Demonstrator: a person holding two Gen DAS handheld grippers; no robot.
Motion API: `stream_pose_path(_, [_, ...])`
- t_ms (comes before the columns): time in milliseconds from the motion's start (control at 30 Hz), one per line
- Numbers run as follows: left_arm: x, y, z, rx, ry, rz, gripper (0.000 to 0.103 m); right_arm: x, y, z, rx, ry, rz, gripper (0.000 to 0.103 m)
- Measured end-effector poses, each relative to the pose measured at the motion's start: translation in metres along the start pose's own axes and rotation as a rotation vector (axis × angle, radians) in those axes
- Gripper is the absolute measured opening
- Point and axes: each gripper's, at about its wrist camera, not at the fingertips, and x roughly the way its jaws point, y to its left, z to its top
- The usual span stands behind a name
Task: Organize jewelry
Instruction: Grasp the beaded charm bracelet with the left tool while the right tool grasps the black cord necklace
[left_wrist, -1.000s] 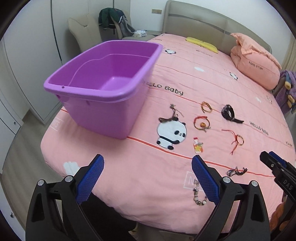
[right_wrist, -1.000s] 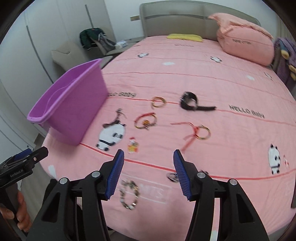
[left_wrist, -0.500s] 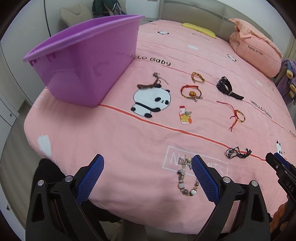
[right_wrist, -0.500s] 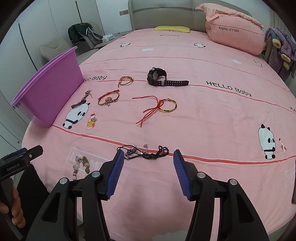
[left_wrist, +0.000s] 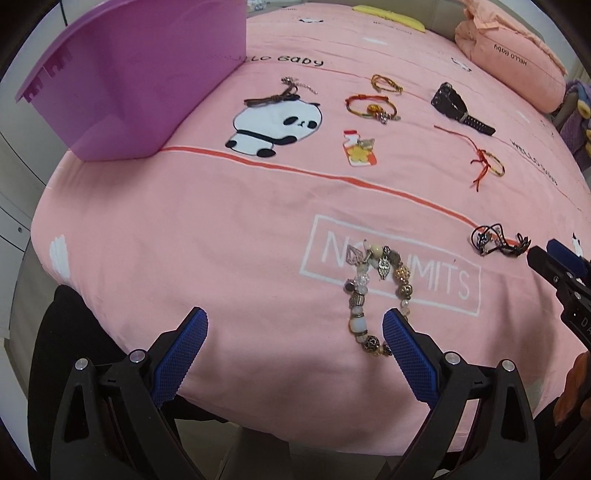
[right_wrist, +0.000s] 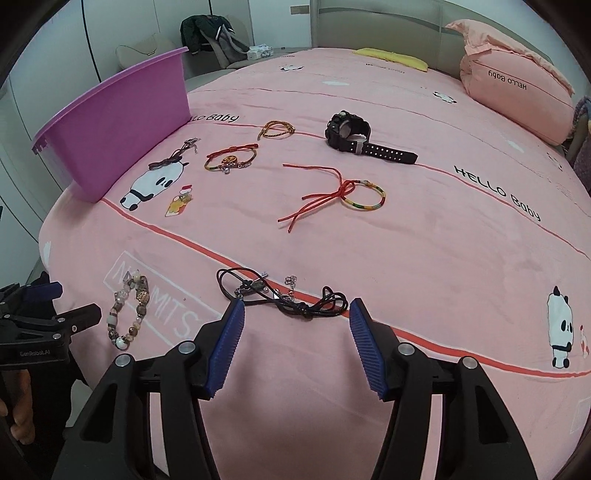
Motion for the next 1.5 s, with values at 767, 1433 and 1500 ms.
stream_pose_path(767, [0.034,-0.012,0.003,-0.027,0.050,0.004,0.094,0.047,-0.004,0.007,-0.140,0.067,0.047,0.057])
stream_pose_path(1433, [0.036,-0.027,0.011,0.021,0.025,-0.009,0.061,0.058,0.018,0.004,-0.226,0.080,-0.065,0.045])
stream_pose_path(1500, [0.035,-0.031,0.012,0.031,0.021,-0.016,0.054,0.058,0.024,0.004,-0.245,0.086,-0.068,0.033])
